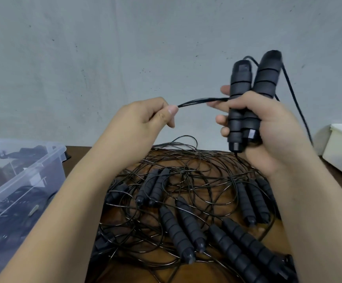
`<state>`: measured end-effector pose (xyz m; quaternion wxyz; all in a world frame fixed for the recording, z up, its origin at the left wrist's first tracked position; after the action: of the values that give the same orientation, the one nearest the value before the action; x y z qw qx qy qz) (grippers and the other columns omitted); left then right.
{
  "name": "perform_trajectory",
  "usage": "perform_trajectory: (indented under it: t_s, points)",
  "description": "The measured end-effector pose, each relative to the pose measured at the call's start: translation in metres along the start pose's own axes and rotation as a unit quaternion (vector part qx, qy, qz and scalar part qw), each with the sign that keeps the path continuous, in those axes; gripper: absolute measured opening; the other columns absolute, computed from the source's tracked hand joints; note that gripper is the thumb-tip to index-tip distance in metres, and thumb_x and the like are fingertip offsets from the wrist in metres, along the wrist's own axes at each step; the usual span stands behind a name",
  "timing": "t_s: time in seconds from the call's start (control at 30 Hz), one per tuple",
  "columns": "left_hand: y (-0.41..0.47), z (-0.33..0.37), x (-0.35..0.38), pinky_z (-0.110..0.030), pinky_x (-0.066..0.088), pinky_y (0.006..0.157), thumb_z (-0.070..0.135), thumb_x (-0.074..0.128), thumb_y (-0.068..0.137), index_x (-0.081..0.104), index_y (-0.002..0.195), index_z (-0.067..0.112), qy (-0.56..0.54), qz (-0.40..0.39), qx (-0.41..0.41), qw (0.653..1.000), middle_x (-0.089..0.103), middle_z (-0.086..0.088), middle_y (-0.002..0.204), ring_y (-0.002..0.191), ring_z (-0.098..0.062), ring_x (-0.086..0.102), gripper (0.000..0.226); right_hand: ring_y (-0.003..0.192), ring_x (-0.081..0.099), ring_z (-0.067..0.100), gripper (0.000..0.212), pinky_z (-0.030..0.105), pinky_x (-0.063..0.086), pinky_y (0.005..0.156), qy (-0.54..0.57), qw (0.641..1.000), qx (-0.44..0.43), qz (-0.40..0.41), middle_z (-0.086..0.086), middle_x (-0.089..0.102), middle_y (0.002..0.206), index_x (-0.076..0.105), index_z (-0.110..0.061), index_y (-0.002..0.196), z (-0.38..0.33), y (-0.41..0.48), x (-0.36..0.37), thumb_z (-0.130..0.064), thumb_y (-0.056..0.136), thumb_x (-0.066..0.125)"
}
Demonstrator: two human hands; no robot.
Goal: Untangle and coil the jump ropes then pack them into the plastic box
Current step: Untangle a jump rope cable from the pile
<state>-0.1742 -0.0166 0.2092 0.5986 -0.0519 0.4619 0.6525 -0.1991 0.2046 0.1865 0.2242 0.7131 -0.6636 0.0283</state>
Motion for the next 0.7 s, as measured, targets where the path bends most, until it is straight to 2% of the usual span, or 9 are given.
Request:
perform_trajectory:
  t_s: [0.1, 0.2, 0.3, 0.47, 0.6, 0.7]
  points:
    - [-0.003, 0.012, 0.015, -0.021, 0.027, 0.047, 0.049, 0.049, 0.108, 0.068, 0.086, 0.027, 0.007, -0.008, 0.011, 1.000, 0.040, 0.009, 0.050, 0.048, -0.008, 0.038, 0.037, 0.078, 0.072, 0.020, 0.033, 0.030, 0.052, 0.059, -0.023, 0.999, 0.021, -0.040, 0.018, 0.078, 0.118, 0.067, -0.004, 0.127, 0.017, -0.007, 0.024, -0.003, 0.095, 0.065]
    - [-0.003, 0.013, 0.022, -0.018, 0.031, 0.048, 0.041, 0.051, 0.110, 0.065, 0.085, 0.026, 0.015, -0.009, 0.013, 1.000, 0.047, 0.020, 0.047, 0.047, -0.002, 0.044, 0.033, 0.079, 0.072, 0.022, 0.030, 0.034, 0.052, 0.062, -0.062, 0.994, 0.026, -0.087, 0.013, 0.076, 0.096, 0.069, 0.000, 0.124, 0.031, -0.014, 0.044, -0.002, 0.094, 0.065]
    - [-0.003, 0.011, 0.021, -0.019, 0.031, 0.049, 0.042, 0.052, 0.109, 0.065, 0.085, 0.028, 0.012, -0.009, 0.015, 1.000, 0.048, 0.018, 0.050, 0.049, -0.005, 0.043, 0.031, 0.079, 0.072, 0.022, 0.029, 0.034, 0.052, 0.062, -0.075, 0.993, 0.019, -0.093, 0.010, 0.075, 0.094, 0.070, 0.001, 0.123, 0.030, -0.014, 0.047, -0.002, 0.094, 0.065]
    - [-0.003, 0.004, 0.011, -0.022, 0.026, 0.047, 0.051, 0.053, 0.106, 0.070, 0.089, 0.030, 0.009, -0.027, 0.001, 1.000, 0.038, 0.011, 0.049, 0.047, -0.008, 0.035, 0.032, 0.077, 0.071, 0.020, 0.030, 0.028, 0.049, 0.058, -0.043, 0.999, -0.013, -0.011, 0.011, 0.079, 0.119, 0.069, 0.000, 0.124, 0.003, -0.001, 0.011, -0.002, 0.095, 0.061]
    - [0.000, -0.008, -0.006, -0.031, 0.031, 0.053, 0.055, 0.053, 0.105, 0.070, 0.089, 0.030, 0.015, -0.008, -0.013, 1.000, 0.036, 0.007, 0.057, 0.052, -0.010, 0.036, 0.034, 0.078, 0.070, 0.021, 0.029, 0.029, 0.049, 0.061, -0.019, 0.999, -0.035, 0.031, 0.013, 0.078, 0.120, 0.068, -0.002, 0.123, -0.014, 0.006, -0.018, -0.004, 0.095, 0.059]
    - [0.001, -0.010, -0.012, -0.032, 0.030, 0.056, 0.056, 0.050, 0.105, 0.070, 0.089, 0.031, 0.024, 0.007, -0.013, 1.000, 0.036, 0.005, 0.060, 0.055, -0.012, 0.037, 0.036, 0.079, 0.069, 0.018, 0.032, 0.029, 0.049, 0.063, -0.018, 0.999, -0.026, 0.019, 0.015, 0.078, 0.120, 0.066, -0.003, 0.126, -0.012, 0.005, -0.016, -0.005, 0.095, 0.061]
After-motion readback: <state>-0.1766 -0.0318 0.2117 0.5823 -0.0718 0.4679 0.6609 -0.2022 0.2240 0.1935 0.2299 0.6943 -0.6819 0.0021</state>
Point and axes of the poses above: each hand's wrist, its own y-axis towards the middle knuckle, its own x-axis out of the palm, z = x × y, the point moved 10 cm from there along y, towards the middle knuckle
